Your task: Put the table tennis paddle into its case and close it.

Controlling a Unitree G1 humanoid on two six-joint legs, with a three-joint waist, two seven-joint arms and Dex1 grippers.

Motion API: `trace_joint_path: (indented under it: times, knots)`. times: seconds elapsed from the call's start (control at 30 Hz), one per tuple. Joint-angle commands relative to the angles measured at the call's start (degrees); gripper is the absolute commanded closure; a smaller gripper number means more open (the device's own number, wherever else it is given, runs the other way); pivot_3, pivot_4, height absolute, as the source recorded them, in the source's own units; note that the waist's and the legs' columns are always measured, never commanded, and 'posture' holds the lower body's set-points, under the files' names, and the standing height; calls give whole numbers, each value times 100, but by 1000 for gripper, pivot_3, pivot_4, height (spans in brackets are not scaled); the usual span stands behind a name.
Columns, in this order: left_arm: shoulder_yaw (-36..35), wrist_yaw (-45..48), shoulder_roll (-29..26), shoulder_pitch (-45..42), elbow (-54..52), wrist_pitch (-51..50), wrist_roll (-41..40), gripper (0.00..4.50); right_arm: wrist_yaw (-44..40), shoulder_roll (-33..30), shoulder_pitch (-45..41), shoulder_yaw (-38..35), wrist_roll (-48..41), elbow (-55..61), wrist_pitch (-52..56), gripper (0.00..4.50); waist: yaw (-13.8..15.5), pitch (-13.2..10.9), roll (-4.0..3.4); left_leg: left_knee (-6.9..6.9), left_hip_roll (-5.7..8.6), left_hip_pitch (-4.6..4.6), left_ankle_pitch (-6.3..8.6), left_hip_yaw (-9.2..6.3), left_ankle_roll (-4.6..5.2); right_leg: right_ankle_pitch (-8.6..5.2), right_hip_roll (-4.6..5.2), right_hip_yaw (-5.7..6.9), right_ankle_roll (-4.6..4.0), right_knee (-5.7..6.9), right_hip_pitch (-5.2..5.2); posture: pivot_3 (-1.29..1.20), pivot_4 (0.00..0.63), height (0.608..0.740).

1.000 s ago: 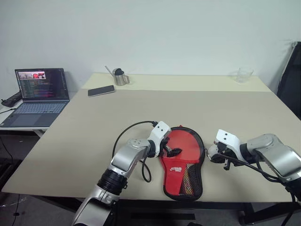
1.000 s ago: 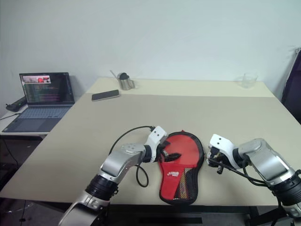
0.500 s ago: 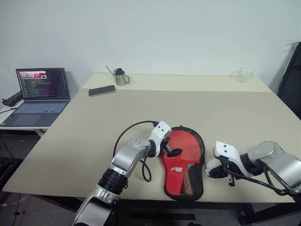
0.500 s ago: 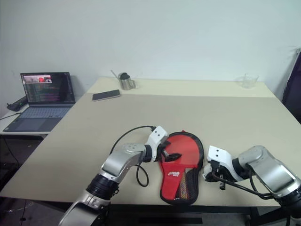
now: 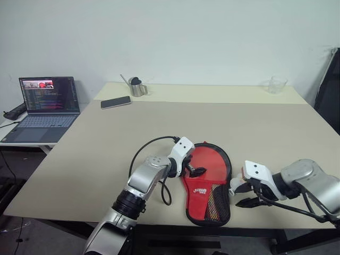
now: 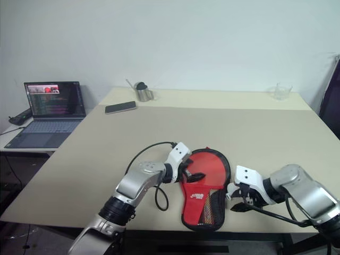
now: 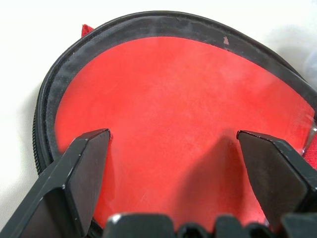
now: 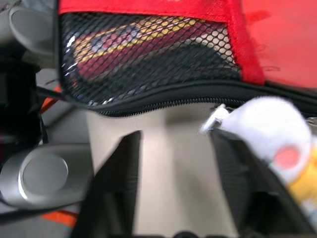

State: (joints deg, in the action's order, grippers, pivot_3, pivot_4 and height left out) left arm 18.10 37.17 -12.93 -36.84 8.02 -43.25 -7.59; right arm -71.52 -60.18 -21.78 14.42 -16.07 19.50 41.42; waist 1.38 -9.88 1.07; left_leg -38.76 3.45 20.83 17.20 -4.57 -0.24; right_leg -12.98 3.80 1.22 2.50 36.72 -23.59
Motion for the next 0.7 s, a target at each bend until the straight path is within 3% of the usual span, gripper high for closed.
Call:
trace_joint_path:
  times: [0.03,0.23,0.37,0.53,0.7]
  knots:
    - [201,48,37,97,365,-120,100,0,-325,-286,-98,-490,-230,179,-340,1808,1,0,0,0,0,-3,0,-1,1,0,0,2,0,-1,4,0,150,740]
    - [195,61,71,43,465,-64,121,0,-502,-242,-579,-761,-379,-130,-662,1808,-3,0,1,0,-1,-5,1,-3,2,0,0,6,0,-4,10,0,150,740]
    - [225,83,129,11,557,-5,167,0,-355,88,-1153,-201,271,-657,-1164,1808,-4,-1,2,-1,-1,-7,0,-4,1,0,0,6,0,-3,11,0,150,740]
    - [300,194,205,-130,548,194,244,0,-782,70,-1469,678,1272,-1169,-2049,1808,14,-2,4,-1,5,-1,-6,-10,-11,-1,7,13,0,-10,10,0,150,740]
    - [307,771,490,-751,909,971,135,0,-1021,212,-1613,710,1340,-1378,-2264,1808,6,-26,12,-1,7,10,-11,-8,-20,-1,10,12,1,-16,3,0,150,740]
